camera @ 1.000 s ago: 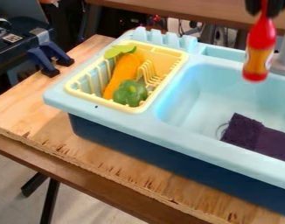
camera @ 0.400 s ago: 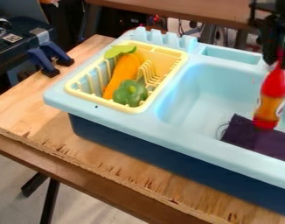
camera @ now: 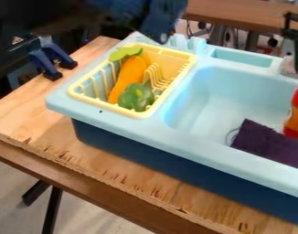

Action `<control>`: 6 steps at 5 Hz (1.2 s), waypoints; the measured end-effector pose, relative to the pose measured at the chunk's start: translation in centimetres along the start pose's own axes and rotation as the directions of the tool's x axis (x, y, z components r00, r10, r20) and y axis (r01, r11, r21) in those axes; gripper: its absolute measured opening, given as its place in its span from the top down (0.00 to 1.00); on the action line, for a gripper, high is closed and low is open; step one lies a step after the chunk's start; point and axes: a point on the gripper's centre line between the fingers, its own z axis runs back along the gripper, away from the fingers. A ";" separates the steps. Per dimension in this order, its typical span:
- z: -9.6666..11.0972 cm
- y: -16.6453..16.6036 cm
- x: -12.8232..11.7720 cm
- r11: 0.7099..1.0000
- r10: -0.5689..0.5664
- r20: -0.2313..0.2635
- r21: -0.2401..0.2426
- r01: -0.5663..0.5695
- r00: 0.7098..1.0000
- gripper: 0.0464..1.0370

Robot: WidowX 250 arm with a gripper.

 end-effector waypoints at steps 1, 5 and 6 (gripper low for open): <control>-0.1 -0.6 0.5 1.000 -0.010 0.007 -0.002 0.010 1.000 0.71; 1.0 -0.2 0.3 0.999 0.045 0.031 -0.020 -0.044 0.998 0.03; 4.1 -0.7 0.0 0.998 0.052 0.108 -0.026 -0.049 0.993 0.03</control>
